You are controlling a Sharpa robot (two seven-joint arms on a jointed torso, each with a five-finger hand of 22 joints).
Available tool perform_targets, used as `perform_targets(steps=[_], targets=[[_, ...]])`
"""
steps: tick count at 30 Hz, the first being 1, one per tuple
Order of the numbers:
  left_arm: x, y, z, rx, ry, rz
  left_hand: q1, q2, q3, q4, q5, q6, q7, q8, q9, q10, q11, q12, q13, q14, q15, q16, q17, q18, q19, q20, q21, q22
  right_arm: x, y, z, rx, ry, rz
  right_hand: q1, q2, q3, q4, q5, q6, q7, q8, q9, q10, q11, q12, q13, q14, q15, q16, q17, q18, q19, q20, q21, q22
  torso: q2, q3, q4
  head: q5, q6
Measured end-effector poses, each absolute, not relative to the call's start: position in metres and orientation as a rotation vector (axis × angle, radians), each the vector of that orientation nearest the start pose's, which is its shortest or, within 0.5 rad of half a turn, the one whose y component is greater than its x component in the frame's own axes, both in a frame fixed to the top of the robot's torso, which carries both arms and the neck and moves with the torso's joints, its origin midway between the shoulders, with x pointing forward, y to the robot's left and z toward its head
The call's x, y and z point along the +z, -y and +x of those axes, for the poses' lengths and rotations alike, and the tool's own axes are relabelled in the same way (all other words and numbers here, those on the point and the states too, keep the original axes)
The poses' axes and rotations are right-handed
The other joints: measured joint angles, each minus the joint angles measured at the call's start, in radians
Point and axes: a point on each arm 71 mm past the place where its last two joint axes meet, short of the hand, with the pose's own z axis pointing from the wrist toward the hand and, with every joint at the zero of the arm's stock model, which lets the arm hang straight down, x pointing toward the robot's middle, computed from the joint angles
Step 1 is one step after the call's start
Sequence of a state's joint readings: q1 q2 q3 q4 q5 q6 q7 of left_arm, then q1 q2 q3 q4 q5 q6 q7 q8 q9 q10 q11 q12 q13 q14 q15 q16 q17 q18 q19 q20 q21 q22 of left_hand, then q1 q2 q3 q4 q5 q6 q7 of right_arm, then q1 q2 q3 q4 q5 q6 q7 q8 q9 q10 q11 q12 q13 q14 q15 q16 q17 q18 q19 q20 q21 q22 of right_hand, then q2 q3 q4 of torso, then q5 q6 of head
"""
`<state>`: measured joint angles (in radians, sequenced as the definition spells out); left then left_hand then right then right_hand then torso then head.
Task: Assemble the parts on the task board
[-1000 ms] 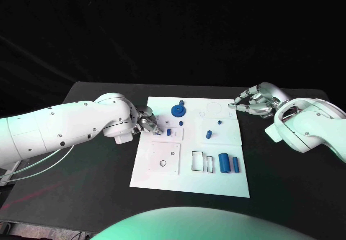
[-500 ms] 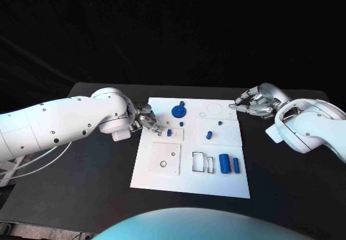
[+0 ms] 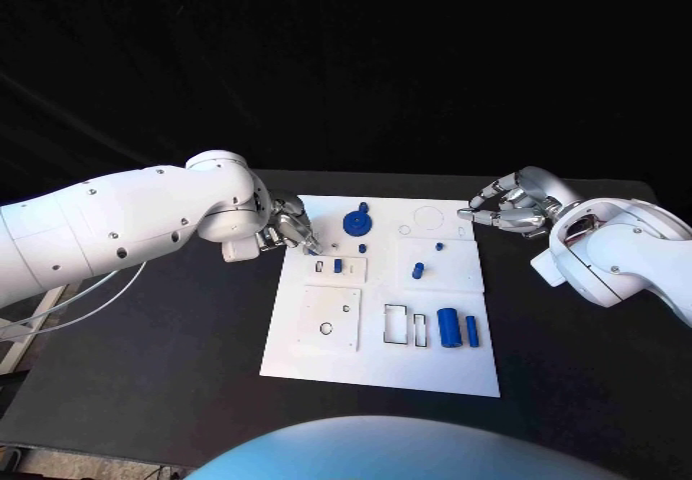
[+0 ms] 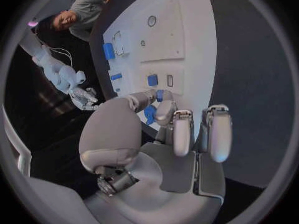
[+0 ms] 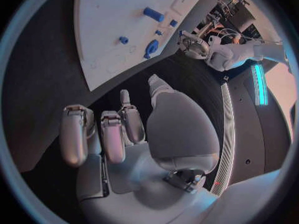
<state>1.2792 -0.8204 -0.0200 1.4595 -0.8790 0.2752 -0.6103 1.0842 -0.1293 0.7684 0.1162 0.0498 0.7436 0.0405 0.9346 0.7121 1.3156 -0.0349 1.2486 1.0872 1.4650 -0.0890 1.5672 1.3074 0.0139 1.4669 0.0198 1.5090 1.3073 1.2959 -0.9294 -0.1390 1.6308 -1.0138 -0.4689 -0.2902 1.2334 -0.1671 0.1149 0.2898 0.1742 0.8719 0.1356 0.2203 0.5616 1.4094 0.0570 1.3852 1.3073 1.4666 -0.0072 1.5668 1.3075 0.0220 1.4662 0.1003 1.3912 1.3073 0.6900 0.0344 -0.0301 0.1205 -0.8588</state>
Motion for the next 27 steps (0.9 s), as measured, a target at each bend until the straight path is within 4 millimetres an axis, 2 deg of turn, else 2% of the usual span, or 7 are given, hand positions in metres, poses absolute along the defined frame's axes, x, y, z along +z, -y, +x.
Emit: perform_targets(steps=[13,20,27], targets=[[-0.202,-0.216,0.517,-0.417,-2.748,-0.253,-0.004,0.003,-0.005,-0.005,0.000,0.000,0.000,-0.001,-0.005,-0.009,0.009,-0.011,-0.016,0.000,0.000,0.000,0.000,0.000,-0.003,0.003,-0.008,0.000,-0.175,0.231,0.475,0.648,-1.744,0.416,0.004,0.004,0.000,0.000,0.000,0.000,0.000,0.000,0.001,0.000,0.000,0.000,0.000,0.000,0.000,0.000,0.000,0.000,0.000,0.000,0.000,0.001,-0.001,0.0009,-0.0001,0.004,-0.004],[-0.206,-0.212,0.520,-0.396,-2.822,-0.204,-0.004,0.004,-0.007,-0.007,0.006,0.004,0.004,-0.003,-0.006,-0.009,0.009,-0.011,-0.016,0.004,0.003,0.000,0.000,0.000,0.000,0.007,-0.008,0.000,-0.175,0.230,0.475,0.648,-1.744,0.416,0.004,0.004,0.000,0.000,0.006,0.000,0.000,0.000,0.001,0.000,0.000,0.000,0.000,0.000,0.000,0.000,0.000,0.000,0.000,0.000,0.000,0.001,-0.001,0.0008,-0.0001,0.005,-0.004],[-0.209,-0.203,0.522,-0.350,-2.822,-0.153,-0.007,0.001,-0.007,-0.007,0.006,0.004,0.005,-0.004,-0.007,-0.006,0.012,-0.011,-0.007,0.004,0.003,0.000,0.000,0.000,0.000,0.007,-0.008,0.000,-0.175,0.230,0.475,0.649,-1.745,0.415,0.004,0.004,-0.003,-0.003,0.006,0.000,0.000,0.000,0.001,0.000,0.000,0.000,0.000,0.000,0.000,0.000,0.000,0.000,0.000,0.000,0.000,0.001,0.000,-0.0003,0.0001,0.005,-0.004]])
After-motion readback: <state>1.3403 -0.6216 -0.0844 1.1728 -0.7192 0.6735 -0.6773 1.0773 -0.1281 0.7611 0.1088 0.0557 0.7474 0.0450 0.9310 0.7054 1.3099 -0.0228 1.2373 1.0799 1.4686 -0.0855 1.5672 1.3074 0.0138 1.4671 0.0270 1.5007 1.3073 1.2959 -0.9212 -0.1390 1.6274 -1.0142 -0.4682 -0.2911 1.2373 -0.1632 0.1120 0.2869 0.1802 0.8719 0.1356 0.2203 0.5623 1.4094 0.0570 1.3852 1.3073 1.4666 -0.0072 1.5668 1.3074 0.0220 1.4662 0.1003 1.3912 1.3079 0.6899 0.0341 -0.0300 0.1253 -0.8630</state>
